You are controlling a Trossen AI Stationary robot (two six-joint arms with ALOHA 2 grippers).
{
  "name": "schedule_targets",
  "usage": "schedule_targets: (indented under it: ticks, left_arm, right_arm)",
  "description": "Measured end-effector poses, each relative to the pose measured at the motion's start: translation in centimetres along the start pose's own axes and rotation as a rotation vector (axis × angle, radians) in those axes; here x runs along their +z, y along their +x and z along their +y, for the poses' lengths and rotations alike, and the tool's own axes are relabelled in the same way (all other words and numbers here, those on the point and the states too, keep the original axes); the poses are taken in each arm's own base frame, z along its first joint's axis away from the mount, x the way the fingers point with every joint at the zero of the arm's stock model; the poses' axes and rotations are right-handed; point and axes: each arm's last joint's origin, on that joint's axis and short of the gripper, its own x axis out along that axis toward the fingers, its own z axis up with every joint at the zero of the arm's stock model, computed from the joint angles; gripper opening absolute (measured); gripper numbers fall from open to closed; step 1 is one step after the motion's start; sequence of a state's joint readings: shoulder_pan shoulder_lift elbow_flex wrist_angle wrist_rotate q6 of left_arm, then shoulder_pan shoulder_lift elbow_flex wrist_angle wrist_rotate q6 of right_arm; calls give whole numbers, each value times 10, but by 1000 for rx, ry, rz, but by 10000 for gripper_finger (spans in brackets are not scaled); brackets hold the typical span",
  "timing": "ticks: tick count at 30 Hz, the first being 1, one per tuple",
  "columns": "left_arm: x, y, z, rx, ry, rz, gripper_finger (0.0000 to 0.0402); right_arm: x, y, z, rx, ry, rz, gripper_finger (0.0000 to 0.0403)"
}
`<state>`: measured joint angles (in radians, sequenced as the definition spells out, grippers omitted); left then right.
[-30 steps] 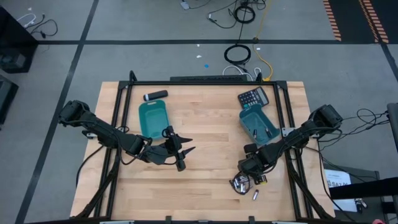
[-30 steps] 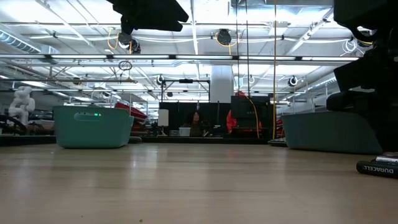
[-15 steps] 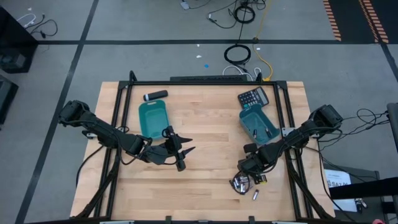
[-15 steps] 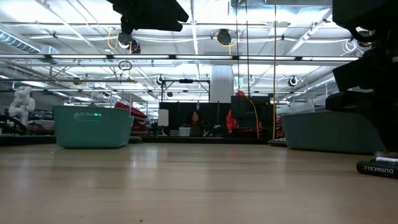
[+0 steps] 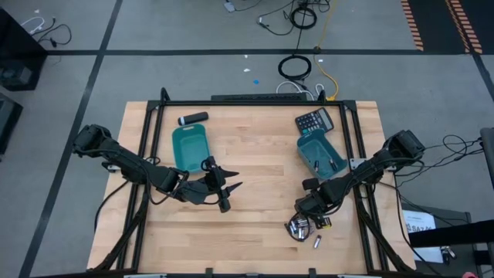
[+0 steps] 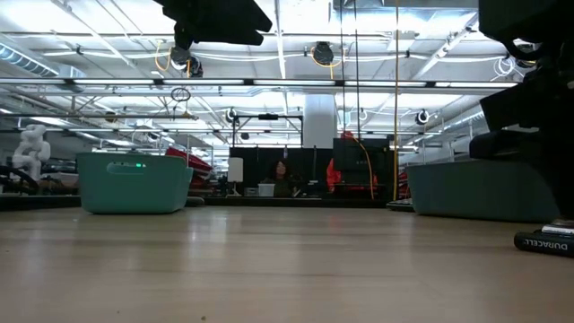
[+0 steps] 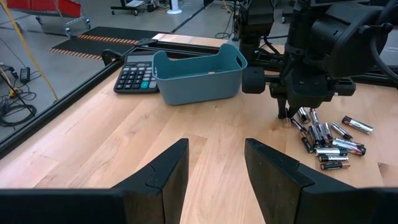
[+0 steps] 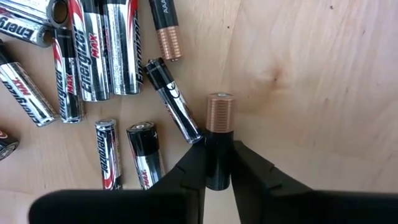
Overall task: Sort batteries
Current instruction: Put the black battery into the dark blue bin
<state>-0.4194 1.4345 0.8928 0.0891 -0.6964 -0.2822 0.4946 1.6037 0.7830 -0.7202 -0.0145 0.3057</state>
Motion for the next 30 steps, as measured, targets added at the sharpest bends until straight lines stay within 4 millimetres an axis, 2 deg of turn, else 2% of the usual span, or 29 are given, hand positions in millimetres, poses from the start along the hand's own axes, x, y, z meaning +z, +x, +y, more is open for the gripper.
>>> schedule_targets:
  ticks: [14, 19, 22, 30]
  left_arm:
    - [0, 0, 0, 0, 0, 0, 169]
    - [0, 0, 0, 1, 0, 0, 169]
    - [0, 0, 0, 1, 0, 0, 169]
    - [1, 1, 2, 7, -5, -4, 169]
  right_arm:
    - [-1, -5, -6, -15, 2, 8, 27]
    - [-8, -12, -11, -115, -3, 44, 27]
    - [-5, -21, -12, -141, 1, 23, 27]
    - [-8, -23, -19, -172, 12, 81, 27]
